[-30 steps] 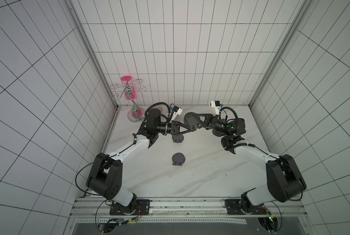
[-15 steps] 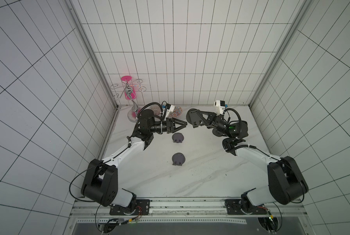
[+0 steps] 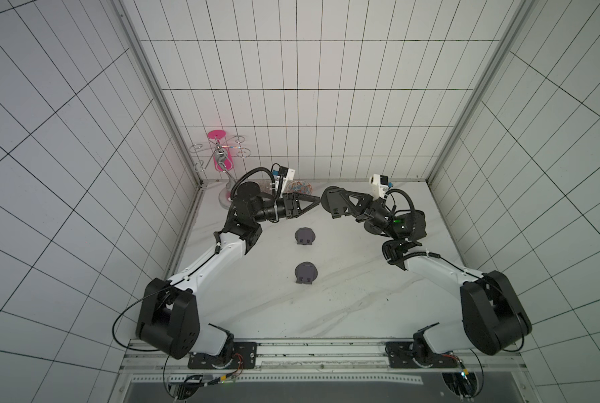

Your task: Open the phone stand

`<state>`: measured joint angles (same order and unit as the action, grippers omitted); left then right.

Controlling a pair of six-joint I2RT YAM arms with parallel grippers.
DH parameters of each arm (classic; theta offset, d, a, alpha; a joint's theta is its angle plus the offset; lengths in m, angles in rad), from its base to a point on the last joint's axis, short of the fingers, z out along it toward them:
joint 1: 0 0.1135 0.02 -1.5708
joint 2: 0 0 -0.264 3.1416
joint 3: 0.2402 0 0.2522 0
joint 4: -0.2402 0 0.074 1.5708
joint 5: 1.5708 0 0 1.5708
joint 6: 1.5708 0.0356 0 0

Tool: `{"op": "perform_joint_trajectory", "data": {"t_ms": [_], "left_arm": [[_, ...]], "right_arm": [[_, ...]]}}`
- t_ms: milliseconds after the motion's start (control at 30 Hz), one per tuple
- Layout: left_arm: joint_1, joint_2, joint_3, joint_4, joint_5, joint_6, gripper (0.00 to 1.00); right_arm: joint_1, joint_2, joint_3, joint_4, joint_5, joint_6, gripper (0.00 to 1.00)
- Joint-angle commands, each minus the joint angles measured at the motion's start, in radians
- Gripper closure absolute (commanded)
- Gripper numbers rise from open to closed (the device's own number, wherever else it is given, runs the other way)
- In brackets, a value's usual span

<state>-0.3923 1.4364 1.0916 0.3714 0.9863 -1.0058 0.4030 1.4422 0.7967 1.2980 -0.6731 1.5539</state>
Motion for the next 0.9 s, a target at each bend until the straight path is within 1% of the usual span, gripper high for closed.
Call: {"op": "perform_joint_trajectory", "data": {"t_ms": [0, 167, 300, 433, 567, 633, 700, 867], "left_arm": [[-0.016, 0.023, 0.032, -0.072, -0.037, 0.060, 0.55], [-0.019, 0.044, 0.042, -0.091, -0.048, 0.074, 0.61], [-0.018, 0.045, 0.042, -0.087, -0.056, 0.076, 0.64], [-0.017, 0.063, 0.067, -0.107, -0.045, 0.092, 0.71], [-0.025, 0.076, 0.075, -0.100, -0.027, 0.089, 0.85], [-0.026, 0.078, 0.065, -0.070, -0.016, 0.067, 0.93], [-0.026, 0.078, 0.059, -0.045, -0.001, 0.049, 1.00], [-0.025, 0.069, 0.057, -0.029, 0.027, 0.035, 1.00]], "right_arm": [[0.029, -0.018, -0.028, 0.100, 0.058, 0.027, 1.00], [0.070, -0.004, -0.032, 0.136, 0.102, 0.031, 1.00], [0.087, 0.004, -0.013, 0.135, 0.084, 0.027, 1.00], [0.105, 0.002, -0.011, 0.133, 0.090, 0.021, 1.00], [0.114, 0.011, -0.006, 0.136, 0.096, 0.022, 1.00], [0.123, 0.017, -0.002, 0.136, 0.101, 0.021, 1.00], [0.132, 0.021, -0.001, 0.135, 0.105, 0.017, 1.00], [0.141, 0.033, 0.004, 0.136, 0.100, 0.018, 1.00]]}}
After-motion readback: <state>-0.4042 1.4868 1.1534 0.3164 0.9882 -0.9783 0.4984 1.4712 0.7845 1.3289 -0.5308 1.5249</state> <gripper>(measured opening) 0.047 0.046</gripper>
